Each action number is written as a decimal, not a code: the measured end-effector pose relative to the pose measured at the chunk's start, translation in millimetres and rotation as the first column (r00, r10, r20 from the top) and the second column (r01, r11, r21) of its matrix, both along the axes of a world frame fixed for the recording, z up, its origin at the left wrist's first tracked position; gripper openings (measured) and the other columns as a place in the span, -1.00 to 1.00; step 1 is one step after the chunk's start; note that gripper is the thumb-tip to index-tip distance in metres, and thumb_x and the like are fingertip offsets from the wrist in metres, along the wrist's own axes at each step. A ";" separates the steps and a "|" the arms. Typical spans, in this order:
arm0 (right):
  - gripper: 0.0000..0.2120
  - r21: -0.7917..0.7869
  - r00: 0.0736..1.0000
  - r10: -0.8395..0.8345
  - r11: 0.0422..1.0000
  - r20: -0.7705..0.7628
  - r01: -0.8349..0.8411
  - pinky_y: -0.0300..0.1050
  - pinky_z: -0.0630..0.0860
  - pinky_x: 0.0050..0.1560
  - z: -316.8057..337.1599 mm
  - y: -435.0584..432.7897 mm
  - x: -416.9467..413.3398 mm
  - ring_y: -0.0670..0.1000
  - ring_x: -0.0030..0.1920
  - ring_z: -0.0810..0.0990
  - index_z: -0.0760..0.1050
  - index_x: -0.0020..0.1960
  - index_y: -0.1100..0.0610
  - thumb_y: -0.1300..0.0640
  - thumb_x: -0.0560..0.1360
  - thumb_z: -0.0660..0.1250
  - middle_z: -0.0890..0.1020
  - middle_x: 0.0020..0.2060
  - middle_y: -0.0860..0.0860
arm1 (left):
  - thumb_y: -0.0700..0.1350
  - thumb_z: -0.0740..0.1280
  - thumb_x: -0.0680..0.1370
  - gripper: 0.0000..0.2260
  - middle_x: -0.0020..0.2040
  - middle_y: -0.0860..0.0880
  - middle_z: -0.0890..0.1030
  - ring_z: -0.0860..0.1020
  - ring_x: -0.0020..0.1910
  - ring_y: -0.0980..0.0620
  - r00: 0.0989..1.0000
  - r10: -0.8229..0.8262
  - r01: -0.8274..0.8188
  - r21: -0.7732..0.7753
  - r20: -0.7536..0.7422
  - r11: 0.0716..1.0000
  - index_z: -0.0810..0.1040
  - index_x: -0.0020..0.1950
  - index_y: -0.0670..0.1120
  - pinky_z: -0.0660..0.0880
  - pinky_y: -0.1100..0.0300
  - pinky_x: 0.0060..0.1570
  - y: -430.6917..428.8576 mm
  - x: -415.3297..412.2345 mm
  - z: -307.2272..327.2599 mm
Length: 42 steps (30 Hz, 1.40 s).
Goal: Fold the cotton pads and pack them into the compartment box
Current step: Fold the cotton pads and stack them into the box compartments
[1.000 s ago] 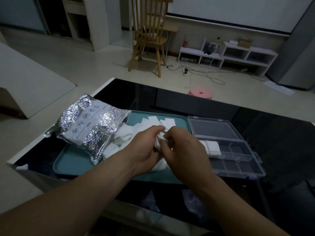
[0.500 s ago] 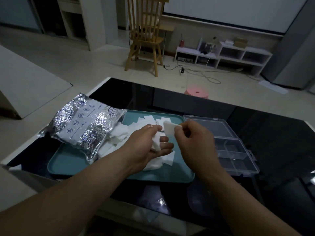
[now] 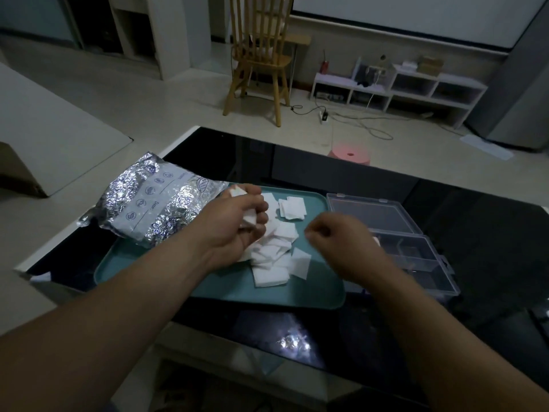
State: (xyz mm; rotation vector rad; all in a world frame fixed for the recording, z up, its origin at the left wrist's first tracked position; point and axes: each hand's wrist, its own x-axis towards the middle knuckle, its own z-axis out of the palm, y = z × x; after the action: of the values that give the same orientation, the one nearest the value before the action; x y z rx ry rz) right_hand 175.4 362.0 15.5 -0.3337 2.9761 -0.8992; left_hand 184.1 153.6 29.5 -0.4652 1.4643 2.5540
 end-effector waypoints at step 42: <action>-0.88 -0.500 0.971 -0.239 0.842 -0.004 0.205 -0.03 0.61 -0.12 -19.8 -53.3 -43.6 -0.05 -0.13 0.67 0.55 -0.02 -0.07 0.14 0.62 0.29 0.68 -0.13 -0.09 | -0.14 0.33 0.60 -0.98 -0.14 0.02 0.61 0.55 -0.19 0.00 0.947 -0.038 -0.285 -0.889 -0.319 0.359 0.54 -0.01 -0.02 0.35 0.15 -0.26 -38.9 -24.0 -31.8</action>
State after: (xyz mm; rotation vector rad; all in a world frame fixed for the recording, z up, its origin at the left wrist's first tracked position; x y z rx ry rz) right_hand 131.8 308.7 -4.3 -0.0119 2.8300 -1.7193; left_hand 160.1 114.8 -2.3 -0.3009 3.0687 1.5647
